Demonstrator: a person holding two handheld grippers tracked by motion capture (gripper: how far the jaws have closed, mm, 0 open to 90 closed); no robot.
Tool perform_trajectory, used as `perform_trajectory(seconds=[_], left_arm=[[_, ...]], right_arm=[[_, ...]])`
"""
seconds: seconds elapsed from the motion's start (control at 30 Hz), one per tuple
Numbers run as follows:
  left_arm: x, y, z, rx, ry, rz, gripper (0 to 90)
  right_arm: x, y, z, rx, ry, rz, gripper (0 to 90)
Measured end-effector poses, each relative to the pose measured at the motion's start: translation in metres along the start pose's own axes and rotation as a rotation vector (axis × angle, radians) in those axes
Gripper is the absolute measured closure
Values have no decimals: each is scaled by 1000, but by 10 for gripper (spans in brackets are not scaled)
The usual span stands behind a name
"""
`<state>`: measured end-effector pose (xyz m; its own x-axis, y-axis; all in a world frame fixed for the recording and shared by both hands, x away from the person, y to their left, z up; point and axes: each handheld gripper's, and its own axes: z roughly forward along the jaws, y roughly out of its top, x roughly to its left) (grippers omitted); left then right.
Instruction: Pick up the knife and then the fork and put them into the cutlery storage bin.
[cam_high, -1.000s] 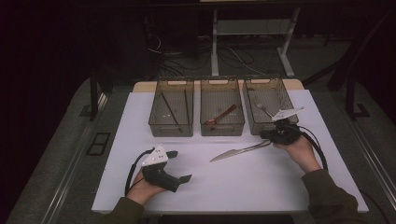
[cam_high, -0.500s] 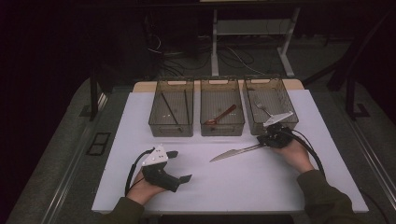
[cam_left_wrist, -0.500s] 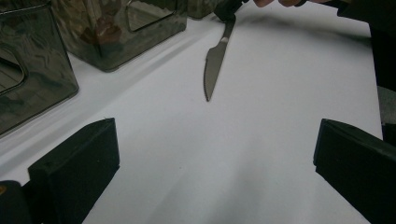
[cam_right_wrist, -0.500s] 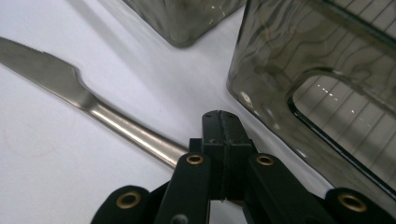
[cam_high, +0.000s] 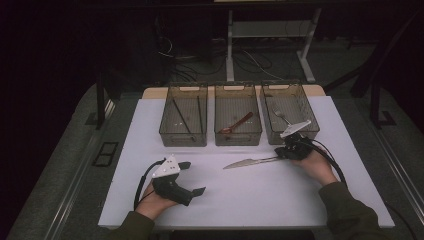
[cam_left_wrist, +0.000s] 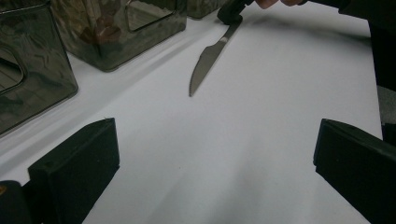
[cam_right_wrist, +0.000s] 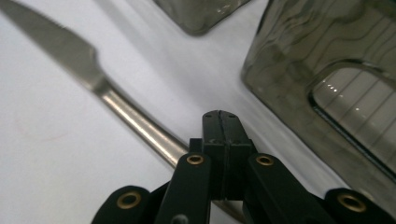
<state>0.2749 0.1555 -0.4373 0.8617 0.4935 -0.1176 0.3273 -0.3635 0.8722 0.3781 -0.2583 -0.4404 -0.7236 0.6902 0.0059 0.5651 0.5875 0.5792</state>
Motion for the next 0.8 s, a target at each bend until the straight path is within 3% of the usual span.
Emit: perform_trajectory(seconds=[0.57, 0.8], left_arm=[[0, 0, -1, -3, 0, 0, 0], [0, 0, 0, -1, 1, 0, 0]], right_arm=[[9, -2, -9, 98, 119, -72, 890], [9, -1, -10, 112, 131, -82, 888]])
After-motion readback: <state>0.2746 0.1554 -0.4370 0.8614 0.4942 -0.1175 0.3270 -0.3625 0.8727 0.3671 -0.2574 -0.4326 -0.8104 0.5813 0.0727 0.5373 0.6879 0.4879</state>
